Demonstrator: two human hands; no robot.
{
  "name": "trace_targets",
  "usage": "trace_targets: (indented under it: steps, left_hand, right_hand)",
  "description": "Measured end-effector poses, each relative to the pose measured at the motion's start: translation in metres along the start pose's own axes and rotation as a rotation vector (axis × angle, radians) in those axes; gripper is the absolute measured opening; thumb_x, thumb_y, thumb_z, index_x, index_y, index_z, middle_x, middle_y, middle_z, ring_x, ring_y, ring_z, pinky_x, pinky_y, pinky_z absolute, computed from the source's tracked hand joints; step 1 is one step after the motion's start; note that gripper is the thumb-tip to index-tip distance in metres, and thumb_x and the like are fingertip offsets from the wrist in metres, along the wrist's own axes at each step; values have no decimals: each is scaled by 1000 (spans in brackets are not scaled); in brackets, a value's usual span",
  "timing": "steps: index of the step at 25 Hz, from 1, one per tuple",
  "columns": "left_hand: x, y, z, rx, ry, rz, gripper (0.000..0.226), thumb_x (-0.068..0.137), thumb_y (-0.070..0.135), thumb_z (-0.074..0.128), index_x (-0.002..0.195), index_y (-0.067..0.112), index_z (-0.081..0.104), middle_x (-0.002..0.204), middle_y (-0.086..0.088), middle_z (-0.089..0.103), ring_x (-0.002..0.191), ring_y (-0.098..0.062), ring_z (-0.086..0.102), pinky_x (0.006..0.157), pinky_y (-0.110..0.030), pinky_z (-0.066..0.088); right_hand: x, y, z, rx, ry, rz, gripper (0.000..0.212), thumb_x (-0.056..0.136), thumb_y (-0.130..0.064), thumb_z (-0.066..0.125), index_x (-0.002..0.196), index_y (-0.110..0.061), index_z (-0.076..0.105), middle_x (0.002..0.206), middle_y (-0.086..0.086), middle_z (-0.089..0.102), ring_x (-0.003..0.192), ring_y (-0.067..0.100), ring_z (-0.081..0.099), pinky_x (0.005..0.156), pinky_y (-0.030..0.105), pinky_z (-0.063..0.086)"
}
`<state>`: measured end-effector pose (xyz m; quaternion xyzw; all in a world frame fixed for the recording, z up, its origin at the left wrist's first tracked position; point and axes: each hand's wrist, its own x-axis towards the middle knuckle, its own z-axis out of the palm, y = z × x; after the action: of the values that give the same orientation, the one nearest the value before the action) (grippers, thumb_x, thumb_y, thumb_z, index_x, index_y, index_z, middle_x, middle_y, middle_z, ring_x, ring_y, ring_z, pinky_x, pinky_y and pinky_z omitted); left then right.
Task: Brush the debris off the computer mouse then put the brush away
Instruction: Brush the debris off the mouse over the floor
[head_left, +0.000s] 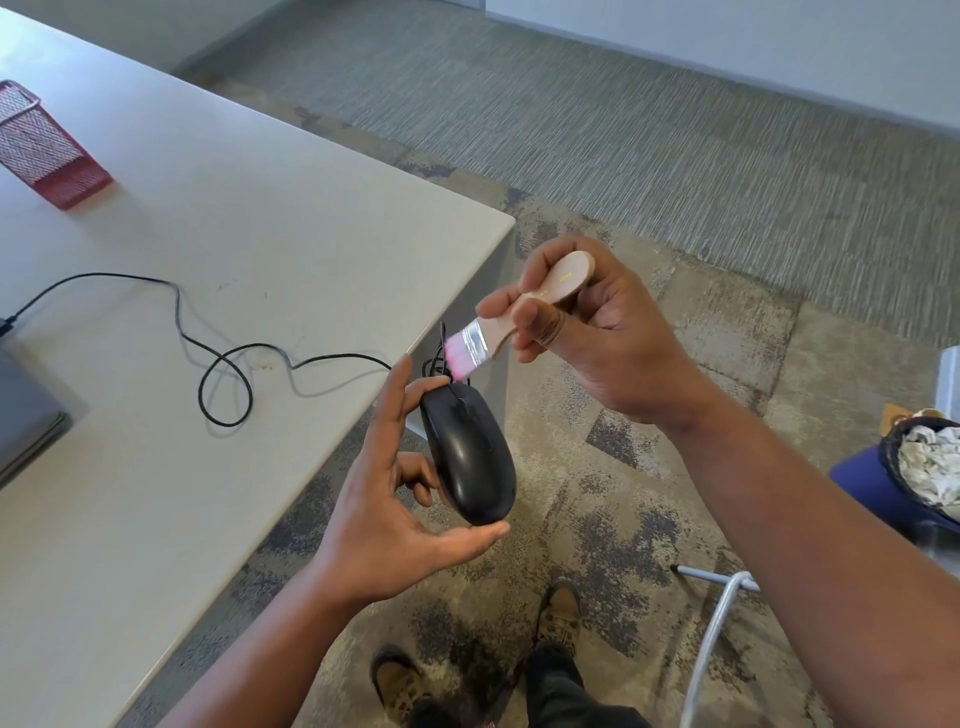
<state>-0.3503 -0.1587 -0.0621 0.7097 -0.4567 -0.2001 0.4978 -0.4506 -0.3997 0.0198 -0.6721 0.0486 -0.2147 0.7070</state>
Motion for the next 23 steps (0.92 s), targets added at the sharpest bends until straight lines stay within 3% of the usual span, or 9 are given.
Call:
trace_targets:
  steps: [3, 5, 12, 18, 21, 23]
  left_hand:
    - [0, -2, 0, -11, 8, -7, 149, 62, 30, 103, 172, 35, 3, 167, 1, 41, 69, -26, 75, 57, -43, 58]
    - [0, -2, 0, -9, 11, -3, 148, 62, 30, 103, 172, 35, 4, 168, 0, 40, 68, -25, 75, 57, -39, 58]
    - [1, 0, -2, 11, 7, 19, 147, 63, 34, 101, 172, 35, 3, 168, 1, 40, 65, -23, 72, 57, -33, 55]
    - [2, 0, -1, -8, 10, 1, 147, 62, 33, 101, 172, 37, 4, 167, 4, 41, 70, -27, 76, 57, -38, 56]
    - [2, 1, -1, -22, 8, -9, 147, 62, 33, 101, 172, 38, 4, 167, 5, 41, 74, -29, 78, 59, -46, 60]
    - [3, 0, -1, -12, 5, -10, 146, 63, 35, 101, 172, 38, 4, 167, 5, 41, 73, -29, 77, 60, -41, 59]
  right_hand:
    - [-1, -10, -8, 44, -203, 129, 17, 95, -23, 66, 99, -10, 55, 88, 18, 76, 63, 21, 65, 58, 30, 54]
    - [-1, -14, -11, 88, -290, 210, 18, 94, -25, 66, 98, -10, 56, 86, 16, 76, 61, 22, 64, 56, 28, 53]
    - [1, 2, 5, 27, 38, -61, 12, 93, -9, 66, 100, -9, 56, 100, 17, 75, 70, 27, 61, 69, 34, 57]
    - [-1, -9, -5, 152, -229, 165, 19, 94, -27, 67, 98, -11, 58, 84, 13, 76, 57, 18, 63, 53, 26, 52]
    - [-2, -4, -3, 129, -135, 136, 17, 92, -23, 67, 99, -11, 57, 90, 16, 77, 62, 20, 63, 58, 30, 53]
    - [-1, -1, 2, 33, -25, 34, 12, 94, -12, 67, 100, -10, 57, 97, 19, 75, 67, 22, 62, 64, 33, 55]
